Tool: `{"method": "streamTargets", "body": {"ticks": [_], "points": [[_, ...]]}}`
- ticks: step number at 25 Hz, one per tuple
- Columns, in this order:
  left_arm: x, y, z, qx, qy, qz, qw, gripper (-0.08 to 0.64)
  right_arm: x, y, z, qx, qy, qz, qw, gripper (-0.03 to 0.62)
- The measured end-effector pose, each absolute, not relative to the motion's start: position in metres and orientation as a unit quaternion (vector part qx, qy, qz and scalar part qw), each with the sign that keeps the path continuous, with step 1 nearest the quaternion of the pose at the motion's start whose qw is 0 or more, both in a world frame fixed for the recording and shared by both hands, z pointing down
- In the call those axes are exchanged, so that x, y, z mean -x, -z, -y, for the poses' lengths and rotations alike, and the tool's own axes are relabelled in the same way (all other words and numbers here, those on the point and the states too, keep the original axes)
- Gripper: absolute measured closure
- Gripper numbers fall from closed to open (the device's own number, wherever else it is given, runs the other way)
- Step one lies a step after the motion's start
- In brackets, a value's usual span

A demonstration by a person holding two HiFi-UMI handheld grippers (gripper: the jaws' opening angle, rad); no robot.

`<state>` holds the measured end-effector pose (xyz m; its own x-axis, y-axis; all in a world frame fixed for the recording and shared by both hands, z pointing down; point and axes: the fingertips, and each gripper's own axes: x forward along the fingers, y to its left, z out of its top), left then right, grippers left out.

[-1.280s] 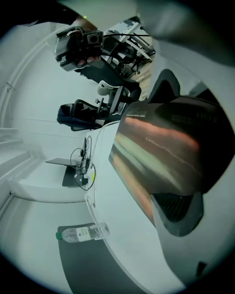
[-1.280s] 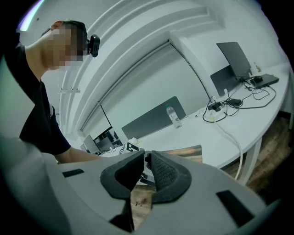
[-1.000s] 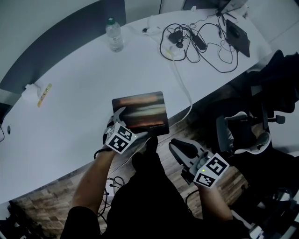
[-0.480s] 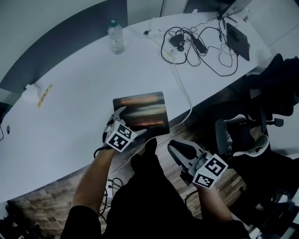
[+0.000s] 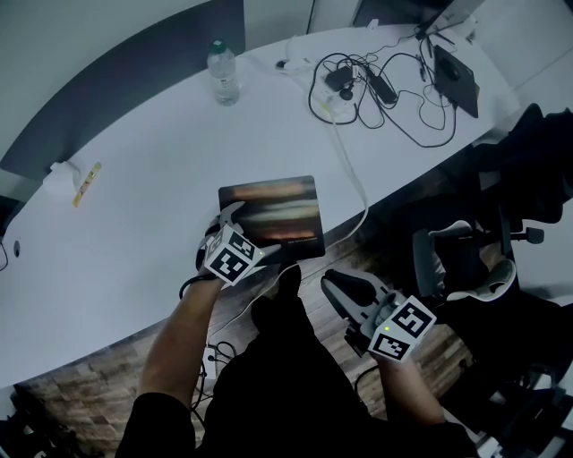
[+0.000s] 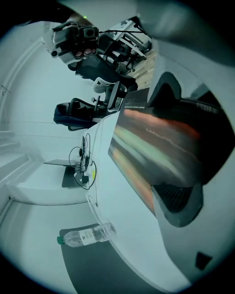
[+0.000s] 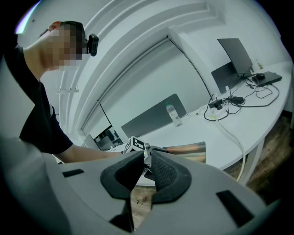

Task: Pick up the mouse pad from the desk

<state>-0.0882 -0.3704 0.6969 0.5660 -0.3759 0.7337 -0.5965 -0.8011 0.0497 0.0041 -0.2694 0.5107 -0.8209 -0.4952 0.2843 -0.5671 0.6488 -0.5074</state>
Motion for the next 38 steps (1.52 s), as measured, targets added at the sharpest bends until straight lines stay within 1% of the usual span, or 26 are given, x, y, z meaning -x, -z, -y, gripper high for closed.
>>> {"method": "streamTargets", "body": {"ticks": [5, 11, 13, 15, 16, 17, 20, 21, 24, 25, 27, 28, 29, 33, 38], "points": [[0.084, -0.697, 0.372, -0.869, -0.397, 0.257, 0.144, 0.017, -0.003, -0.51, 0.271, -0.292, -0.302, 0.906, 0.055, 0.548], [0.086, -0.695, 0.375, -0.876, -0.385, 0.255, 0.141, 0.035, -0.004, -0.512, 0.27, -0.291, -0.305, 0.905, 0.054, 0.548], [0.089, -0.693, 0.379, -0.874, -0.387, 0.257, 0.144, 0.065, -0.005, -0.512, 0.27, -0.293, -0.305, 0.905, 0.053, 0.548], [0.092, -0.695, 0.382, -0.872, -0.389, 0.259, 0.147, 0.111, -0.007, -0.512, 0.27, -0.294, -0.304, 0.904, 0.053, 0.548], [0.094, -0.695, 0.384, -0.871, -0.389, 0.26, 0.147, 0.152, -0.007, -0.511, 0.27, -0.295, -0.304, 0.904, 0.053, 0.548], [0.095, -0.695, 0.386, -0.871, -0.39, 0.26, 0.147, 0.177, -0.008, -0.511, 0.27, -0.295, -0.304, 0.904, 0.053, 0.548], [0.095, -0.693, 0.387, -0.871, -0.397, 0.253, 0.142, 0.203, -0.011, -0.509, 0.271, -0.298, -0.303, 0.904, 0.052, 0.548], [0.094, -0.692, 0.385, -0.871, -0.402, 0.249, 0.137, 0.227, -0.012, -0.509, 0.271, -0.298, -0.303, 0.904, 0.051, 0.548], [0.087, -0.69, 0.379, -0.871, -0.41, 0.241, 0.12, 0.324, -0.011, -0.507, 0.271, -0.297, -0.3, 0.905, 0.049, 0.548], [0.085, -0.69, 0.378, -0.871, -0.41, 0.244, 0.119, 0.342, -0.01, -0.505, 0.272, -0.296, -0.299, 0.906, 0.048, 0.548], [0.085, -0.688, 0.374, -0.868, -0.406, 0.257, 0.122, 0.395, -0.007, -0.499, 0.272, -0.293, -0.295, 0.908, 0.046, 0.548], [0.085, -0.686, 0.373, -0.867, -0.402, 0.267, 0.127, 0.44, -0.007, -0.495, 0.272, -0.293, -0.291, 0.91, 0.044, 0.548], [0.086, -0.683, 0.373, -0.865, -0.395, 0.279, 0.133, 0.463, -0.006, -0.491, 0.272, -0.293, -0.288, 0.911, 0.042, 0.548], [0.087, -0.661, 0.37, -0.861, -0.366, 0.316, 0.156, 0.486, -0.01, -0.476, 0.272, -0.301, -0.275, 0.913, 0.033, 0.548], [0.095, -0.629, 0.364, -0.865, -0.331, 0.338, 0.169, 0.486, -0.01, -0.457, 0.267, -0.305, -0.261, 0.915, 0.024, 0.548]]}}
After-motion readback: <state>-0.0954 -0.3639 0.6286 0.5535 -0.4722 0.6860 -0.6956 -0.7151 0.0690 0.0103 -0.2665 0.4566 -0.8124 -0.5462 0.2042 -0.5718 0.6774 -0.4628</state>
